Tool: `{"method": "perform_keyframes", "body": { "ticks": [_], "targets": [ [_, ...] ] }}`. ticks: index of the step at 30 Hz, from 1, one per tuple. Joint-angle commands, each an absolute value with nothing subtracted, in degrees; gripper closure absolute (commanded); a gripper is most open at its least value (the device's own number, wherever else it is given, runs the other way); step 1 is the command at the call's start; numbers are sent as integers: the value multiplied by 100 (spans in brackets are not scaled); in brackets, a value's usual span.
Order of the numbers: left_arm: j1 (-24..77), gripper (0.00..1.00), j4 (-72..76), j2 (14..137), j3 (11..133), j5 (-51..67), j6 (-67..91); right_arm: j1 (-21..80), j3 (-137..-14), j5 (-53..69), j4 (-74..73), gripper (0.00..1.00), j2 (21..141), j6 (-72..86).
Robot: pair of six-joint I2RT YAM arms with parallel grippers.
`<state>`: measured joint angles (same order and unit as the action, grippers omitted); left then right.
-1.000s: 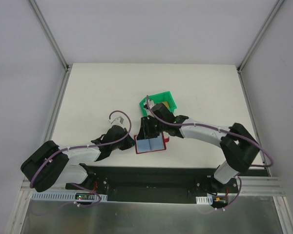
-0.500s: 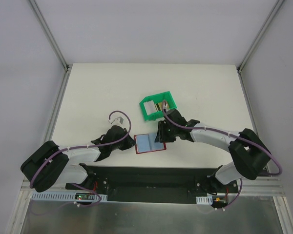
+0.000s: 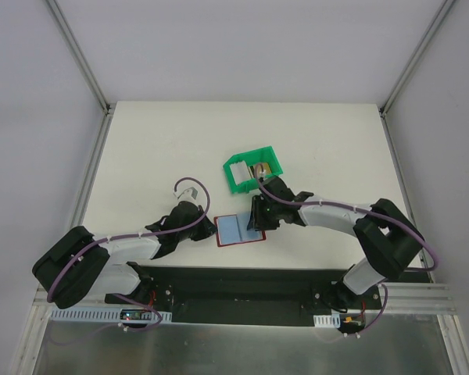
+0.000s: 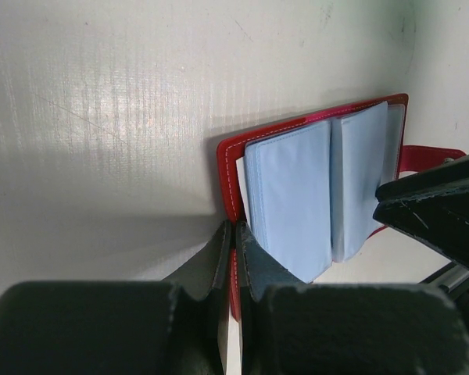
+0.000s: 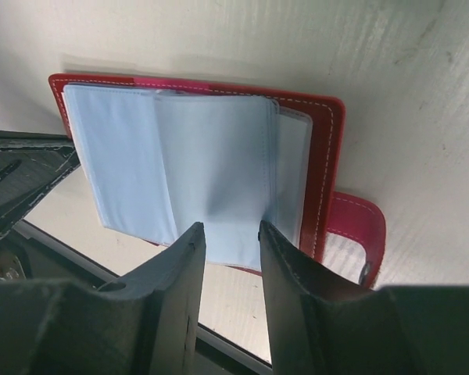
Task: Put the credit cards into the card holder
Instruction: Turn over the card slot in the card holder.
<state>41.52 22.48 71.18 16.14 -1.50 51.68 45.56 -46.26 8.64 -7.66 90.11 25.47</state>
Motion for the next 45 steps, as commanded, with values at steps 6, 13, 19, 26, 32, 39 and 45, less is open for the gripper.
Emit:
{"method": "perform_keyframes", "body": {
  "ticks": [6,13,19,26,32,39,45],
  "targets": [
    [4096,100,1723,7321,1652,-70,4913,4658,-4886,1405,-291,63,9614,2742],
    [4096,100,1749,7383,1652,-79,4948,4772,-5255,2047,333,63,10019,2901],
    [4096,100,1732,7427,1609,-176,5088,5036,-5668,2653,676,63,10090,2892],
    [4078,100,1661,7462,1565,-325,5229,5247,-5924,2857,677,63,9783,2777],
    [4043,100,1661,7444,1529,-325,5256,5221,-5766,1305,-358,62,8984,2259],
    [4043,100,1679,7357,1529,-264,5159,4667,-5125,774,-782,62,8728,2470],
    [4043,100,1679,7233,1547,-246,5080,4597,-4904,730,-835,62,8876,2496]
  ]
}}
